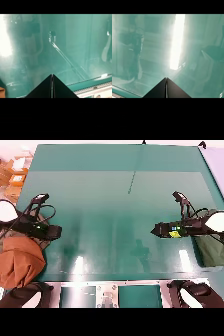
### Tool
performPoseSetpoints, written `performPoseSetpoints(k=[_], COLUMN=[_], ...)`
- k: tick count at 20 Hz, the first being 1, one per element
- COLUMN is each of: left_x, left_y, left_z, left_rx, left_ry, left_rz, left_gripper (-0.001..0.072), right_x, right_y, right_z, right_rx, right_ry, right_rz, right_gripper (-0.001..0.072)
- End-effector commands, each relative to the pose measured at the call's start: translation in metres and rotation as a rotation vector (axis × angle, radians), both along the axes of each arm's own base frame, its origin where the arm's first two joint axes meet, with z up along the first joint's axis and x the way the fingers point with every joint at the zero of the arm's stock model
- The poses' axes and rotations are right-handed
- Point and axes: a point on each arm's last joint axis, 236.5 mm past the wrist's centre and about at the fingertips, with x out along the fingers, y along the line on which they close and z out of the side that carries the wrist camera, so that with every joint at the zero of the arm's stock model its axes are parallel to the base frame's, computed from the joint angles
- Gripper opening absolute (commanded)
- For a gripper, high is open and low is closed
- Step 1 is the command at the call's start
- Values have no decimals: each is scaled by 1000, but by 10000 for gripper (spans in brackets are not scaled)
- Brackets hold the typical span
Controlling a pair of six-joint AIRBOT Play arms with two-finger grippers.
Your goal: Fold the shirts.
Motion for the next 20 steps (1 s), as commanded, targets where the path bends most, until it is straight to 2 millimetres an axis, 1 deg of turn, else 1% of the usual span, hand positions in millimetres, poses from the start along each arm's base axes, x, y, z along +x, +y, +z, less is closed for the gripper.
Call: performPoseSetpoints(k=[1,3,4,5,6,7,8,9,10,11,12,14,15,17,18,20], left_x=[1,1,3,7,15,27,41,54,66,76,86,99,103,107,110,116], left_y=[6,22,38,57,79,102,118,130,136,143,149,155,157,157,159,169], left_z=[-2,-5,-7,-7,-6,-3,2,2,-2,-11,-23,-55,-74,-105,-115,-121], left_rx=[29,92,159,235,323,415,489,543,585,630,672,727,747,756,770,824], left_ry=[-7,-1,-4,-17,-49,-100,-155,-196,-211,-209,-198,-143,-107,-58,-48,-33], left_rz=[1,27,61,100,119,158,156,142,111,73,40,-28,-63,-112,-129,-154], left_gripper=[26,27,27,56,518,717,720,720,720,720,720,720,720,720,720,720], right_x=[-1,-1,-1,-1,-1,-1,-1,-1,-1,-1,-1,-1,-1,-1,-1,-1], right_y=[1,1,1,1,1,1,1,1,1,1,1,1,1,1,1,1], right_z=[0,0,0,0,0,0,0,0,0,0,0,0,0,0,0,0], right_rx=[0,0,0,0,0,0,0,0,0,0,0,0,1,0,0,0], right_ry=[1,1,1,1,1,1,1,1,1,1,1,1,1,1,1,1], right_rz=[2,2,2,2,2,2,2,2,2,2,2,2,2,2,2,2], right_gripper=[20,21,21,20,21,20,21,21,21,20,20,20,20,20,21,21])
